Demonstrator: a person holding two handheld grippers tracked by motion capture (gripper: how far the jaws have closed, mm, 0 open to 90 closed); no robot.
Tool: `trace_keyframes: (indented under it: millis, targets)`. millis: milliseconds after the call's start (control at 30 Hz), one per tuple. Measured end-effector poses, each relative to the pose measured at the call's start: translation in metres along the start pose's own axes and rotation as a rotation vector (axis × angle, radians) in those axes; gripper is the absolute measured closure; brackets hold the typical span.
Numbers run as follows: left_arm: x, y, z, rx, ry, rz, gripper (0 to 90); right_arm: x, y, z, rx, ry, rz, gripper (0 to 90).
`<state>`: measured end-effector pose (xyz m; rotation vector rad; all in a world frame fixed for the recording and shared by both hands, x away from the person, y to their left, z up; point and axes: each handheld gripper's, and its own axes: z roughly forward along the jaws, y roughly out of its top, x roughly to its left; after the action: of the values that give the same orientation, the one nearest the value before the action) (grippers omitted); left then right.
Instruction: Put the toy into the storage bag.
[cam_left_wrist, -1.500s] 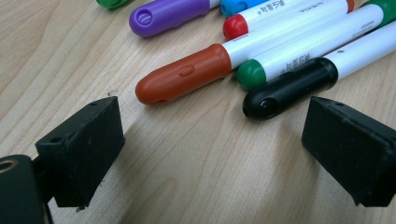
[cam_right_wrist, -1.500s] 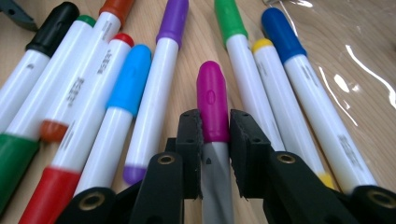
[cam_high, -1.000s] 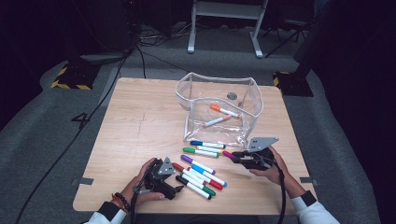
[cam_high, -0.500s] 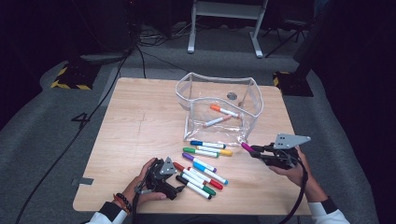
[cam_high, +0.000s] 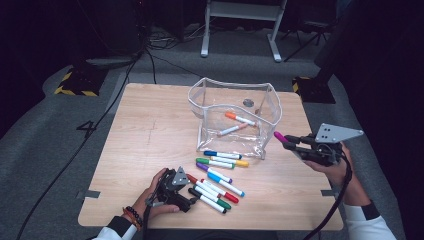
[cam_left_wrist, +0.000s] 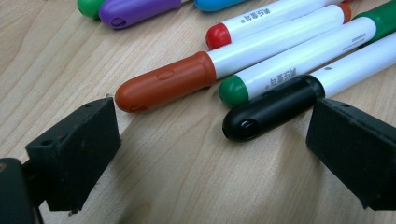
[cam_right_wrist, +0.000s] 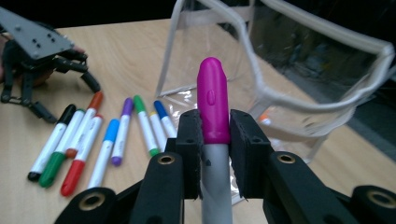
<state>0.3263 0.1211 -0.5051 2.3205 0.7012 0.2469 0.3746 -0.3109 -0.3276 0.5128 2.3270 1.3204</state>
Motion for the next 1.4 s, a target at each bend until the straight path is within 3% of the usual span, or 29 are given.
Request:
trace_keyframes:
  millis: [167, 333, 900, 1233, 1400]
  targets:
    - [0.000, 0.000, 0.000, 0.000, 0.000, 0.001, 3.1, -0.012, 0.022, -0.005, -0.020, -0.012, -0.011, 74.9]
    - [0.000, 0.000, 0.000, -0.001, -0.002, 0.003, 3.1, -0.020, 0.046, 0.003, -0.016, -0.009, -0.032, 74.9]
    - [0.001, -0.001, -0.001, 0.001, -0.005, 0.008, 3.2, -0.041, 0.113, 0.081, 0.066, 0.011, -0.068, 74.9]
    - [0.001, -0.001, -0.001, 0.002, -0.005, 0.008, 3.2, -0.052, 0.111, 0.133, 0.217, -0.006, -0.081, 74.9]
    - [0.001, -0.001, -0.001, 0.001, -0.005, 0.008, 3.2, -0.062, 0.103, 0.151, 0.296, -0.003, -0.042, 74.9]
